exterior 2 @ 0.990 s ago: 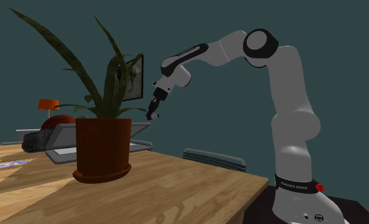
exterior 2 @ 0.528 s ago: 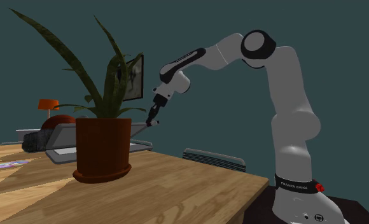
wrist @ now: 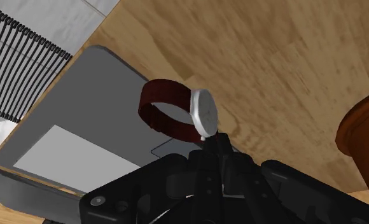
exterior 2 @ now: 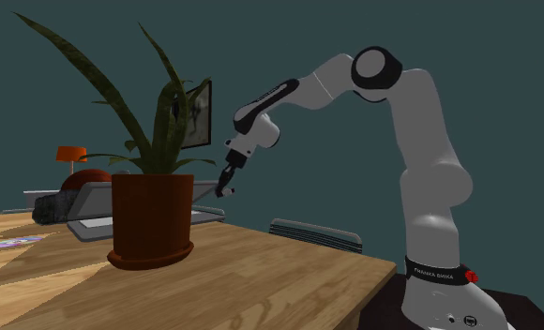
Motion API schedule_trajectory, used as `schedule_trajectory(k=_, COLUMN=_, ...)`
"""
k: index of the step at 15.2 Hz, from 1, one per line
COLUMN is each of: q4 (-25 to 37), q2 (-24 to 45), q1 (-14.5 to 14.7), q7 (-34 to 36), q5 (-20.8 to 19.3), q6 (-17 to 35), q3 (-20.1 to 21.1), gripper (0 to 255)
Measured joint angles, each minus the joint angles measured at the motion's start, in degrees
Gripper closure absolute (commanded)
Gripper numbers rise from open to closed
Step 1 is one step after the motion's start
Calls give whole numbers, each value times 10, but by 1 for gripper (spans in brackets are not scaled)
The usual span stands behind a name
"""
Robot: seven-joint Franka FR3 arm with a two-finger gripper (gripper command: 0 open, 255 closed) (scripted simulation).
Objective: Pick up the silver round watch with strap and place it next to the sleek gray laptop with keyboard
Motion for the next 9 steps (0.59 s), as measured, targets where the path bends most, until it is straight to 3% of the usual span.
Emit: schedule_trajectory(k=9, q4=-26, q2=32, q1=-4, q7=-47, q5=45, q6=51, q3=10, gripper=255)
